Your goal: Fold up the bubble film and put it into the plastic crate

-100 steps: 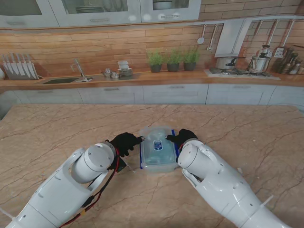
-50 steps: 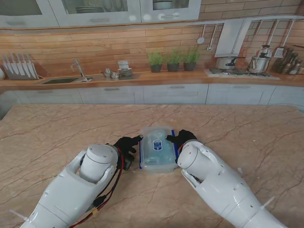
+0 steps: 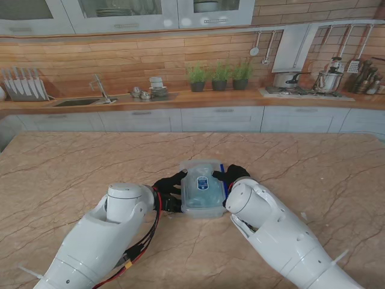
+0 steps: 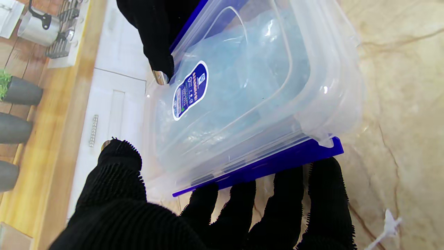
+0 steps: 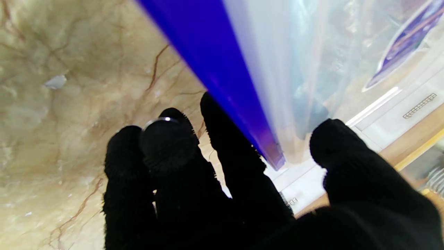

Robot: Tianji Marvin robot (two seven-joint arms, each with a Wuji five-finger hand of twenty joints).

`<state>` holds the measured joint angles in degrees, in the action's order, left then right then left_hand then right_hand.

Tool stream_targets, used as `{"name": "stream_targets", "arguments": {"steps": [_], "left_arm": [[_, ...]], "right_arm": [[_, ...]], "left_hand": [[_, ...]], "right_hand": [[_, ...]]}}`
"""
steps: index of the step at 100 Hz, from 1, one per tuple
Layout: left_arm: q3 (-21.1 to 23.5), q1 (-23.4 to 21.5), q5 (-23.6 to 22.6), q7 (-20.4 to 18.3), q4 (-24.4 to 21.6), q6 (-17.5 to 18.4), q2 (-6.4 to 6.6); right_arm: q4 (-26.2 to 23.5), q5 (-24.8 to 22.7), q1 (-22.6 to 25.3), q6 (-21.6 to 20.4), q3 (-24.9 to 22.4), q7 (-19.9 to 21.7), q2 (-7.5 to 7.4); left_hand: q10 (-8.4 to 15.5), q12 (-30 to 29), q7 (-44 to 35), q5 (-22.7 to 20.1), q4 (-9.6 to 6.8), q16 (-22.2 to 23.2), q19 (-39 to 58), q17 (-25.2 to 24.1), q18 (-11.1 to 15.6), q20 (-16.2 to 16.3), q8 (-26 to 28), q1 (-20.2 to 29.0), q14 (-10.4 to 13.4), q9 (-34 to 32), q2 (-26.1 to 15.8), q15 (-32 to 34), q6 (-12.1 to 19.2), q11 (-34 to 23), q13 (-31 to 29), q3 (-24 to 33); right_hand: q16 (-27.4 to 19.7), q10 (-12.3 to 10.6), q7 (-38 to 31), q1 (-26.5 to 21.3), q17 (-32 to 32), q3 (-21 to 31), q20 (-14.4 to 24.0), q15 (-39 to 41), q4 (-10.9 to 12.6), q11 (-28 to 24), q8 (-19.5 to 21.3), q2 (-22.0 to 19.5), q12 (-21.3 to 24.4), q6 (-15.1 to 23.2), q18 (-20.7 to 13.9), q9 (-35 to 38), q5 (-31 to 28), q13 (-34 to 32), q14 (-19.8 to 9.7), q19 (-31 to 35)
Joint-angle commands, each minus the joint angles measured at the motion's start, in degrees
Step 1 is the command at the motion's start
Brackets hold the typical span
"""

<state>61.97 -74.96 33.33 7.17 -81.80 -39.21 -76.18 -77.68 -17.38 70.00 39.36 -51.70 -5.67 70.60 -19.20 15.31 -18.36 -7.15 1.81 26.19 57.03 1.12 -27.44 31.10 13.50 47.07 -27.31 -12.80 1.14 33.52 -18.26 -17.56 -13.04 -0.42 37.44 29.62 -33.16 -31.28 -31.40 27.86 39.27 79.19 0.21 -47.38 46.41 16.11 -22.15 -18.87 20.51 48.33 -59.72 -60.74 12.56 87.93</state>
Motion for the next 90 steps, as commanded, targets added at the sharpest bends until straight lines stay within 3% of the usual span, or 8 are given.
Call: {"name": "stream_targets", "arguments": {"steps": [1,19,39,55,90], "left_arm": [[-0.45,-0.99,0.91,-0.41,0.55,-0.58,-1.28],[0.81,-1.64,4.39,4.49,0.21,0.3,-2.46],[1.9,-1.76,3.6,6.17,0.34,-0.67,-2.83],[2.57,-1.72,1.77,5.92,0.51,-1.9,-2.76],[3.37,-1.61,-0.07,6.29,0.88,-3.28,-2.92]], "right_arm": [[-0.52,0.2,0.33,0.02,0.45,0.64,0.52],[-0.65,0.18,0.44,0.18,0.37,0.69,0.49],[-0.59,0.11,0.49,0.13,0.35,0.66,0.48],[-0.56,0.15,0.53,0.37,0.4,0.64,0.52],[-0.43,0.25,0.65,0.57,0.36,0.55,0.57]], "left_hand": [[0.51,-1.52,2.43,-1.67,-1.57,-3.08,2.76,1.25,1.44,0.31,-2.0,0.53,-3.51,1.84,-0.07,-4.57,5.16,1.68,-0.84,0.02],[-0.27,-1.93,6.51,-1.63,-2.65,3.41,10.62,2.81,4.68,4.58,-1.46,3.07,-0.31,1.89,2.94,3.46,4.78,2.2,-4.72,1.22],[3.4,0.16,6.88,-1.71,-2.45,12.1,14.65,5.8,7.37,7.49,-0.85,4.14,1.62,1.27,5.94,13.45,7.85,-1.48,-7.14,2.44],[3.2,1.3,9.16,-1.76,-1.82,21.25,18.17,8.47,9.54,17.36,-3.66,3.78,2.93,-0.24,6.67,20.66,8.62,-3.28,-9.37,2.65],[3.09,2.21,18.32,-0.79,-2.17,22.38,17.26,7.57,10.51,20.01,-5.71,3.68,3.57,-1.5,7.43,20.51,5.6,-4.83,-8.84,2.73]], "right_hand": [[0.87,2.09,-0.32,-2.12,1.87,-1.42,1.21,1.76,1.05,-1.55,0.18,-0.38,-0.86,7.43,-1.2,-0.57,-0.68,0.65,5.56,1.15],[0.96,2.08,-0.07,-2.13,2.26,-1.66,1.32,1.71,1.17,-1.54,0.14,-0.5,-0.86,7.46,-1.32,-0.71,-0.49,0.95,5.74,1.08],[1.07,2.01,0.19,-2.2,2.68,-1.88,1.48,1.63,1.29,-1.57,0.05,-0.75,-0.87,8.0,-1.37,-0.65,-0.38,1.28,6.13,1.05],[1.1,1.89,0.48,-2.18,3.01,-2.03,1.56,1.5,1.33,-1.52,-0.08,-0.82,-0.86,8.03,-1.44,-0.8,-0.13,1.49,6.36,0.96],[1.08,1.78,1.12,-2.19,3.66,-2.32,1.62,0.86,1.49,-1.3,-0.46,-1.0,-0.78,8.18,-1.42,-1.07,0.26,2.08,6.73,0.49]]}}
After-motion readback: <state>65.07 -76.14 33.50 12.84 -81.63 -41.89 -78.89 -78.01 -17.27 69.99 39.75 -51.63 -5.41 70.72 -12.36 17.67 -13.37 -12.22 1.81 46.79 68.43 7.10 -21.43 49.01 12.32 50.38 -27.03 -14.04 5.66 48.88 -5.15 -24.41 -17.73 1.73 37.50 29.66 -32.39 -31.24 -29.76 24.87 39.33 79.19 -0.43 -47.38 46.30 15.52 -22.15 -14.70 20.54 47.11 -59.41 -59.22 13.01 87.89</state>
